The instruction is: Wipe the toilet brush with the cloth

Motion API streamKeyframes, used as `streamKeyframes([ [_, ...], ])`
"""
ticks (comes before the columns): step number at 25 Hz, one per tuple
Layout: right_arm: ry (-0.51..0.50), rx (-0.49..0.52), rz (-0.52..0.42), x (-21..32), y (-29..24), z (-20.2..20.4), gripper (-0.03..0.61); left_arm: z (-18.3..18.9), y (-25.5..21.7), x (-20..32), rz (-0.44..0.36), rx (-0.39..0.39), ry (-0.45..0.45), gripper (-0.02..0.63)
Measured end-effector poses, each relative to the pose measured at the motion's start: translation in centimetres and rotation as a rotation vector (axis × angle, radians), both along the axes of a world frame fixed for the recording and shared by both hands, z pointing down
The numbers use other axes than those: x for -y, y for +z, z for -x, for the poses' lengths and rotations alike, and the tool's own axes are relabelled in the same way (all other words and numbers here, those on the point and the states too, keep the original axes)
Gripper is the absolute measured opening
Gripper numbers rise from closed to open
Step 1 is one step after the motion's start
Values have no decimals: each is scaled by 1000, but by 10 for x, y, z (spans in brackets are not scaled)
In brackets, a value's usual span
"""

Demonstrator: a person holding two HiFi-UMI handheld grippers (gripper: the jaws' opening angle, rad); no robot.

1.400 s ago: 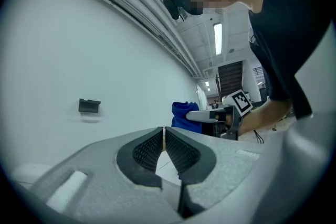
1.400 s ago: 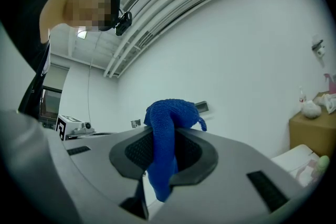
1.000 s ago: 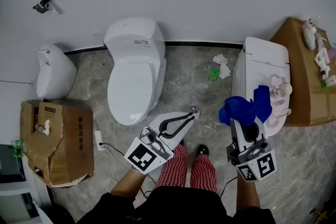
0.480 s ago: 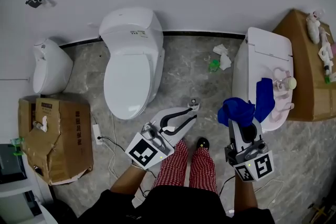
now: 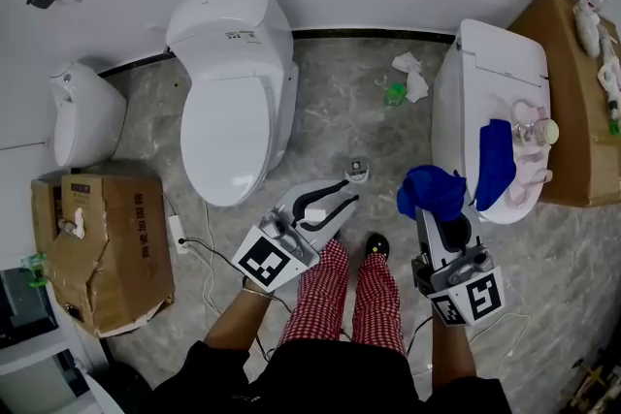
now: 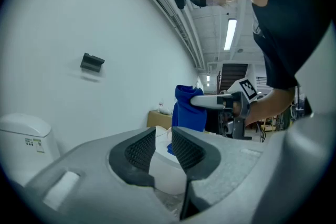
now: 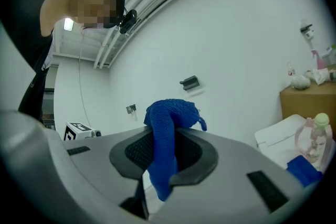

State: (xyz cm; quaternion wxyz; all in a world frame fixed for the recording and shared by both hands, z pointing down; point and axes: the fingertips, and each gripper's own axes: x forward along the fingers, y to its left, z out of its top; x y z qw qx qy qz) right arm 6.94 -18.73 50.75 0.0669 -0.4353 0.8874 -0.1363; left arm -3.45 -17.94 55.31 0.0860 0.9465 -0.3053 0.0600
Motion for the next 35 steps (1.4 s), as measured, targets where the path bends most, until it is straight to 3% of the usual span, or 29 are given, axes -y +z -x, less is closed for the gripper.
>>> streamKeyframes([
  [10,30,32,40,5,32,-4,83,-3,59,5,84,37,17,110],
  [23,42,49,82,13,79,-4,81,-11,129,29,130,70,18,150],
  [31,51,13,79,19,97,-11,81,-20,177,31,142,162,119,169],
  [35,55,8,94,20,108,-14,81,-19,202,37,178,187,121,176],
])
